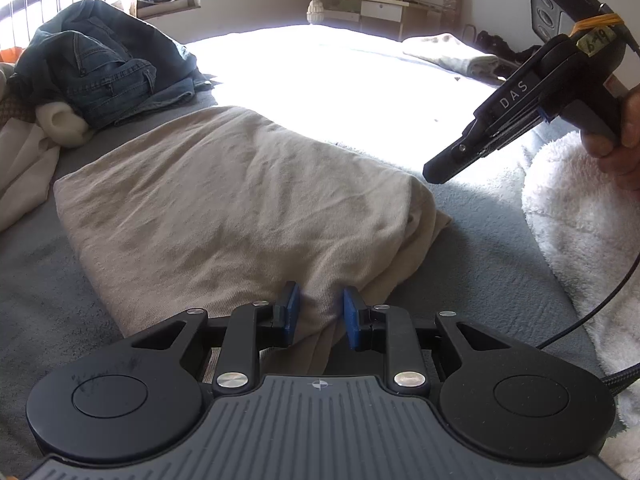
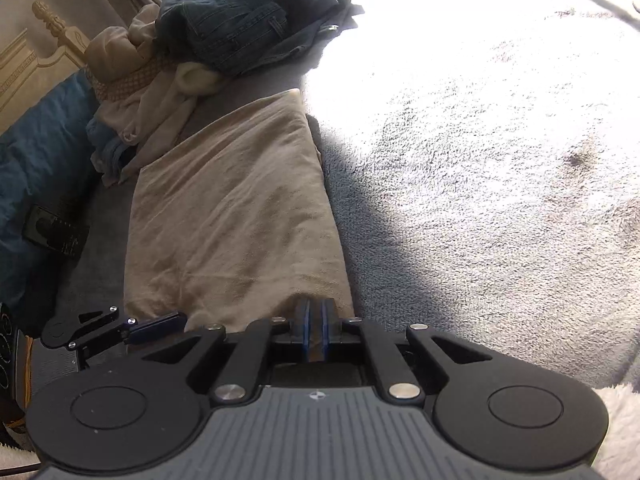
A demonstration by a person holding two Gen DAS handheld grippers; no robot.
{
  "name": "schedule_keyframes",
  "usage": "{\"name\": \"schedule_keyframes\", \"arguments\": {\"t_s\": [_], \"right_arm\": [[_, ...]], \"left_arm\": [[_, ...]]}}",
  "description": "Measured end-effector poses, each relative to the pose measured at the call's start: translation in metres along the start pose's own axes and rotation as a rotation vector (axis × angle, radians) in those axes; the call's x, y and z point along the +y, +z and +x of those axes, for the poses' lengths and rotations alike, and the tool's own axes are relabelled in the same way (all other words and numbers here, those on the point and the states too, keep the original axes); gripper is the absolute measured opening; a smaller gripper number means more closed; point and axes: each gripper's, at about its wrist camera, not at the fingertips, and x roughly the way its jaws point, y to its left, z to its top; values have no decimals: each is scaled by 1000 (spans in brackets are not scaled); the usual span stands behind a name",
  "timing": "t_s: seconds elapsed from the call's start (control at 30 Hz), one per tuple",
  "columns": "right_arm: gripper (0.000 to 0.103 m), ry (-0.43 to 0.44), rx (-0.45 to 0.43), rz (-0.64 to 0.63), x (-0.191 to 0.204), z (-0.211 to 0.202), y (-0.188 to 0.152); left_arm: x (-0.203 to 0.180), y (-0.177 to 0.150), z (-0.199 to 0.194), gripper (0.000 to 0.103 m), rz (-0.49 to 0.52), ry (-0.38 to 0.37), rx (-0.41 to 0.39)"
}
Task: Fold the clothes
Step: 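Press the right tool along the beige stack end to tuck loose fabric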
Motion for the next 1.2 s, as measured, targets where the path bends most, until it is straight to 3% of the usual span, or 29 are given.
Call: {"name": "schedule_keyframes", "arguments": {"t_s": [0.23,0.33,0.4,0.7,0.83,0.97,1.2], "right_arm": [[5,76,-21,-40,20,20,16],[3,5,61,-102,21,60,5],[3,14,46,-114,20,65,1],[3,44,41,-76,15,62,0],[3,45,37,-75,15,61,-1],[3,45,34,-73,14,60,-1],[3,52,34,-63,13,60,-1]], "left_arm": [[-4,0,0,24,13,17,4],[-5,0,-1,24,11,22,8],[-5,0,-4,24,7,26,10],[12,-12,-55,24,-73,80,-29],[12,-22,-44,24,-48,121,49],[10,-28,-34,25,15,157,67],[18,-28,-45,24,-15,171,98]]}}
